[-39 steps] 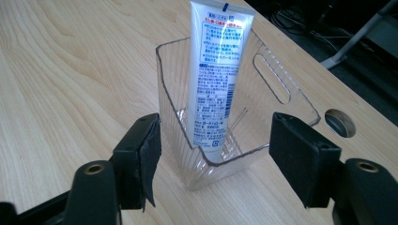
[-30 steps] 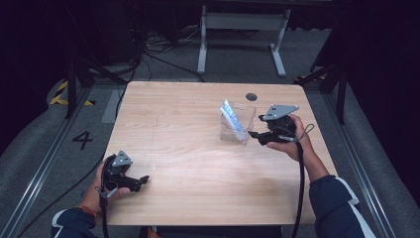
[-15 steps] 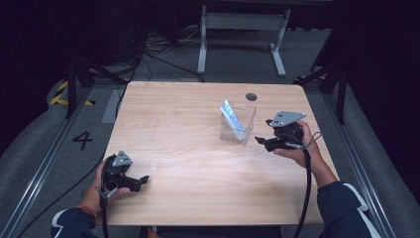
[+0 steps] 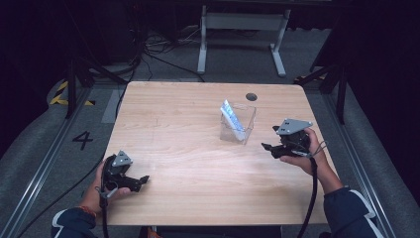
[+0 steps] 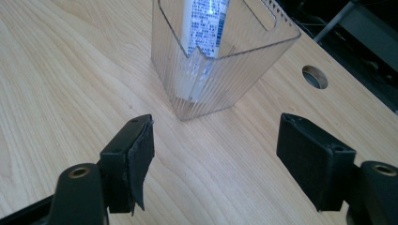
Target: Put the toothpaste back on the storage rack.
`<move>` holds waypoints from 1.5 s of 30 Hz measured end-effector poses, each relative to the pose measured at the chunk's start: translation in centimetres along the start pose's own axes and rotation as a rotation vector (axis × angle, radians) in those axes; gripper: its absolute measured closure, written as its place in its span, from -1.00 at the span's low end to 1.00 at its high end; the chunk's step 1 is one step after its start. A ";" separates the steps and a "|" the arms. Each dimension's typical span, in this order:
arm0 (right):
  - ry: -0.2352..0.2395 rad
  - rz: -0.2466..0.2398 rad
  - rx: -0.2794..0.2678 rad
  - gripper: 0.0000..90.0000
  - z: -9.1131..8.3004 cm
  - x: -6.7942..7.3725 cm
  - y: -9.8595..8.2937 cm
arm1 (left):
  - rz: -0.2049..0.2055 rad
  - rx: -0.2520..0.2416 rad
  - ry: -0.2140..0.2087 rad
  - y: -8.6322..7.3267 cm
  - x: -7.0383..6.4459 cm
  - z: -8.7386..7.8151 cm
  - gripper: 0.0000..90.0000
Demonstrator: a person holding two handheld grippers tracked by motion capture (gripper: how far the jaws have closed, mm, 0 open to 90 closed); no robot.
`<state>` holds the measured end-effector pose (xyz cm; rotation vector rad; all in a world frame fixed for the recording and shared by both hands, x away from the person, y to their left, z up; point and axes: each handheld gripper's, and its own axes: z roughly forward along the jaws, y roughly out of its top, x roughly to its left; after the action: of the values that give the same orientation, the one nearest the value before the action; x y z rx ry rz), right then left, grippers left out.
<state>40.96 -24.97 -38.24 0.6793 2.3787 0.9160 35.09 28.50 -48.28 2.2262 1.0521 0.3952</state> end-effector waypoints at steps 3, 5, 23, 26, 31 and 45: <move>-0.004 0.000 0.005 -0.37 -0.2 0.1 -0.7 | 0.000 0.000 0.000 0.0 0.0 0.0 -0.99; -0.007 0.006 0.009 -0.37 -0.3 0.2 -1.1 | 0.000 0.000 0.000 0.0 0.0 0.0 -0.99; -0.031 0.020 0.048 -0.42 -0.8 0.9 -5.4 | 0.000 0.000 0.000 0.0 0.0 0.0 -0.99; -0.043 0.027 0.059 -0.44 -0.9 1.0 -6.3 | 0.005 -0.001 0.003 0.0 0.0 0.0 -0.99; -0.039 0.060 0.062 -0.46 -1.2 0.8 -8.0 | 0.000 0.000 0.000 0.0 0.0 0.0 -0.99; -0.049 0.175 0.076 -0.53 -2.3 0.8 -12.7 | -0.001 0.000 0.001 0.0 0.0 0.0 -0.99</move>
<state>35.57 -33.78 -46.00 0.9408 2.3489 0.8726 35.08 28.50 -48.27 2.2257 1.0535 0.3953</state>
